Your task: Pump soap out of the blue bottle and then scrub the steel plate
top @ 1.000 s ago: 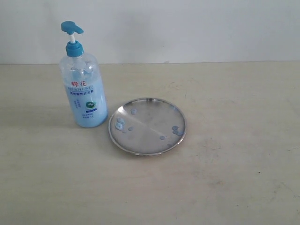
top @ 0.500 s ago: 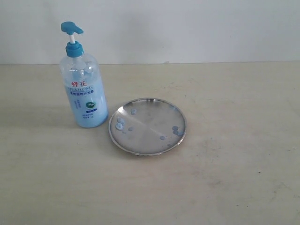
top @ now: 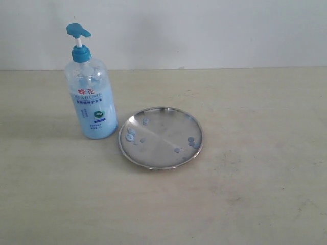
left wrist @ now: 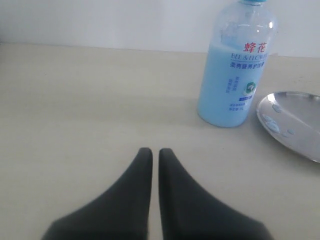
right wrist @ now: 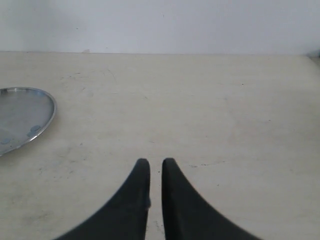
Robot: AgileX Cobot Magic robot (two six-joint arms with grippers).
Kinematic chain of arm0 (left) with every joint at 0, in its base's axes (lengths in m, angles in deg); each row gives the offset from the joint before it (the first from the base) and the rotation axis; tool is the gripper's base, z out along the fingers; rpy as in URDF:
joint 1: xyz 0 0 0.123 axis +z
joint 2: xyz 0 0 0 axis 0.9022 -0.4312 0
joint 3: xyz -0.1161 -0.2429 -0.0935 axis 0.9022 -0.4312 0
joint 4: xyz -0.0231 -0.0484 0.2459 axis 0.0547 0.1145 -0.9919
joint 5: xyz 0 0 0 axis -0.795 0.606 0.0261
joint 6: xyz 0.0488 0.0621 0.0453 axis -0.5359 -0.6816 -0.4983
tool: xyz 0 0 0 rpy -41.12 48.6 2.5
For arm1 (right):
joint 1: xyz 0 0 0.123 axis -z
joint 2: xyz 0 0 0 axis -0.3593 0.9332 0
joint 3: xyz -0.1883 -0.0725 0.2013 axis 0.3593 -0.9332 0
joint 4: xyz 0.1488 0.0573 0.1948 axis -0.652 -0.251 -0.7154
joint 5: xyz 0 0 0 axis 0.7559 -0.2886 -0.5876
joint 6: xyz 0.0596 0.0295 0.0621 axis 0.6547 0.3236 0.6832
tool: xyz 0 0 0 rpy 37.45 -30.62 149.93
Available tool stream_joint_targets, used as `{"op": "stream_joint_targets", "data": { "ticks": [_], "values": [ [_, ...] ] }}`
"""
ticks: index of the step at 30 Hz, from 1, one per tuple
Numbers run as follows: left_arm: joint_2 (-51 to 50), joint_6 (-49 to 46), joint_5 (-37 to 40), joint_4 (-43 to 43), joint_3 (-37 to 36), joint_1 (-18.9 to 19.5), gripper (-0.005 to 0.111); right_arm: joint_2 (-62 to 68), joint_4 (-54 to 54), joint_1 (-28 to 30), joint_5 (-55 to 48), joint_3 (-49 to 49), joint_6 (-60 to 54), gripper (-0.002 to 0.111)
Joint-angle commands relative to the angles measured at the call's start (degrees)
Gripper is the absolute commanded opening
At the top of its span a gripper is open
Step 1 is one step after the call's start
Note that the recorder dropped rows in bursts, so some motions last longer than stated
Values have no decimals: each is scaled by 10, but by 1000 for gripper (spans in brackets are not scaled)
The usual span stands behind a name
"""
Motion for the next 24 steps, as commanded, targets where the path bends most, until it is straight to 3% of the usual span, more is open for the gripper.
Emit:
{"op": "stream_joint_targets", "data": {
  "ticks": [1,20,24],
  "values": [
    [2,-3,0,1,0,-3,4,-2,0,-2,3,1,0,0],
    [2,-3,0,1,0,-3,4,-2,0,-2,3,1,0,0],
    [2,-3,0,1,0,12,4,-2,0,-2,3,1,0,0]
  ]
}}
